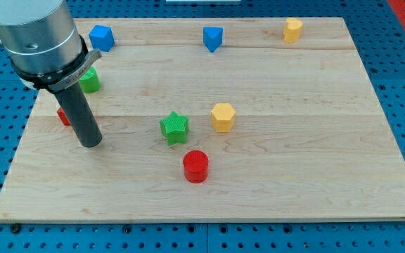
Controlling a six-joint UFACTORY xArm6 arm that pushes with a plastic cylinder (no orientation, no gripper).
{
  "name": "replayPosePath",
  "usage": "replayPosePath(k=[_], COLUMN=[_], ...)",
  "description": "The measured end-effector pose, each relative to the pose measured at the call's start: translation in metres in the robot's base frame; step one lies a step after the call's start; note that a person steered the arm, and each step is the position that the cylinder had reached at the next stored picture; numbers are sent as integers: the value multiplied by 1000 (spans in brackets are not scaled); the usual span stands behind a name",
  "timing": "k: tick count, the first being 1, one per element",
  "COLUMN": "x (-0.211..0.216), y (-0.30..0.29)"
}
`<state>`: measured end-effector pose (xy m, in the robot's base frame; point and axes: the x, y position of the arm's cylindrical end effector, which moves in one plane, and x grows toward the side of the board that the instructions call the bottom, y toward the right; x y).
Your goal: Move the green circle right a bit
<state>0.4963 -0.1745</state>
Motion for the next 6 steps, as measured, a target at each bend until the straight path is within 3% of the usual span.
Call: replayPosePath(k=[3, 4, 6], x=[24, 61, 76], y=[1, 29, 90])
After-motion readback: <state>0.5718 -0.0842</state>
